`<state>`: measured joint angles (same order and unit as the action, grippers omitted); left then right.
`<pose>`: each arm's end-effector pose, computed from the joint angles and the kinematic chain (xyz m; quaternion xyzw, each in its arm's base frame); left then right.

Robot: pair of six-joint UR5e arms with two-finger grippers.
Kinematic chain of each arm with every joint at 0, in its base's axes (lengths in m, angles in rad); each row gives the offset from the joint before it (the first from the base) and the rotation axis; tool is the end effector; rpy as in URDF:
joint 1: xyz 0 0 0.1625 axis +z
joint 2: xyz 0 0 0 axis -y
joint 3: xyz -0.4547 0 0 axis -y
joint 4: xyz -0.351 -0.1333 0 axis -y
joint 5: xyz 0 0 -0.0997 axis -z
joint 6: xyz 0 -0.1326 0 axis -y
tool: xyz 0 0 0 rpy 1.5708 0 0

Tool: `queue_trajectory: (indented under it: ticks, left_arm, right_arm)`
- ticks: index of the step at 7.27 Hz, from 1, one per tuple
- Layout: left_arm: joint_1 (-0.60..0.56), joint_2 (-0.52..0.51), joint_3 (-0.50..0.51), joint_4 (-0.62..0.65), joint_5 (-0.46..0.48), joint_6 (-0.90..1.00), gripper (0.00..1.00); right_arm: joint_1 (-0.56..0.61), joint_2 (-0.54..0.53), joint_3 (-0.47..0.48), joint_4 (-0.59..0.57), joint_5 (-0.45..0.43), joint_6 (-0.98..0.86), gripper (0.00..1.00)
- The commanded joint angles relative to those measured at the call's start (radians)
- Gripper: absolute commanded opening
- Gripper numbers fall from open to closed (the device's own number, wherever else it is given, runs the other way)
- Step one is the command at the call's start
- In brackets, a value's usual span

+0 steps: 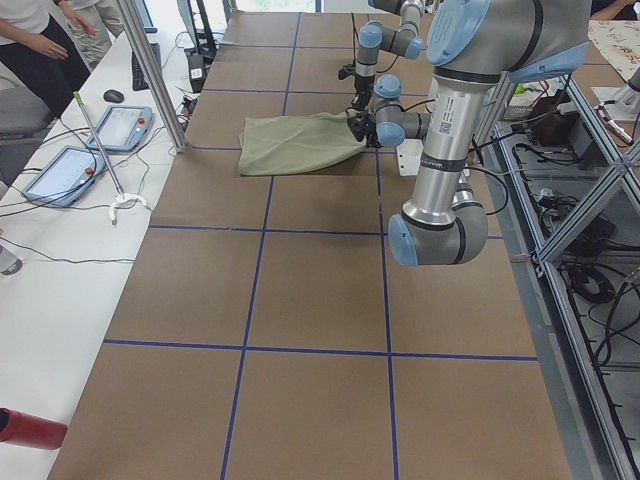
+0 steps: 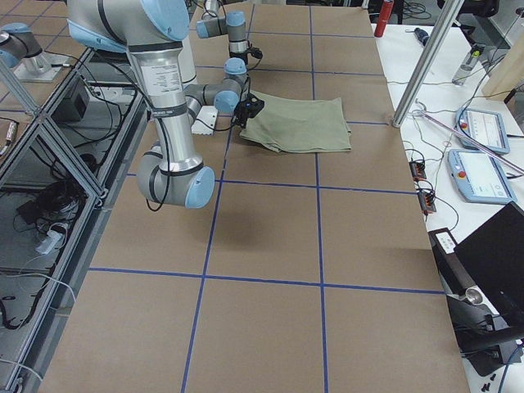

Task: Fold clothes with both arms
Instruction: 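Lift the near end with both grippers and fold it toward the far end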

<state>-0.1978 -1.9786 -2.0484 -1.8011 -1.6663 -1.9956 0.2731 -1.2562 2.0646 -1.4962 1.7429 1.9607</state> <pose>0.5302 -0.2293 0.2766 -0.1001 0.5208 -0.2355 0.8144 -0.4972 -0.2541 0.3470 -0.1024 -0.4205 0.2584 0.8637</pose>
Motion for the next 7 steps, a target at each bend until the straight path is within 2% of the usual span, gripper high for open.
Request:
queue_trajectory:
  ticks: [1,2,4,6,7]
  left_arm:
    - [0.073,0.001,-0.096,0.098,0.002,-0.038,0.00]
    - [0.078,0.001,-0.151,0.148,0.000,-0.040,0.00]
    - [0.045,-0.003,-0.161,0.219,-0.004,-0.020,0.00]
    - [-0.088,-0.013,-0.136,0.215,-0.009,0.000,0.00]
    - [-0.160,-0.063,-0.084,0.212,-0.009,0.047,0.00]
  right_arm:
    - [-0.055,-0.077,0.133,-0.001,0.033,0.001,0.00]
    - [-0.058,-0.068,0.137,0.001,0.046,0.003,0.00]
    - [-0.001,-0.002,0.099,0.005,0.043,0.000,0.00]
    - [0.110,0.070,0.030,0.005,0.037,-0.009,0.00]
    - [0.150,0.124,-0.036,0.005,0.027,-0.026,0.00]
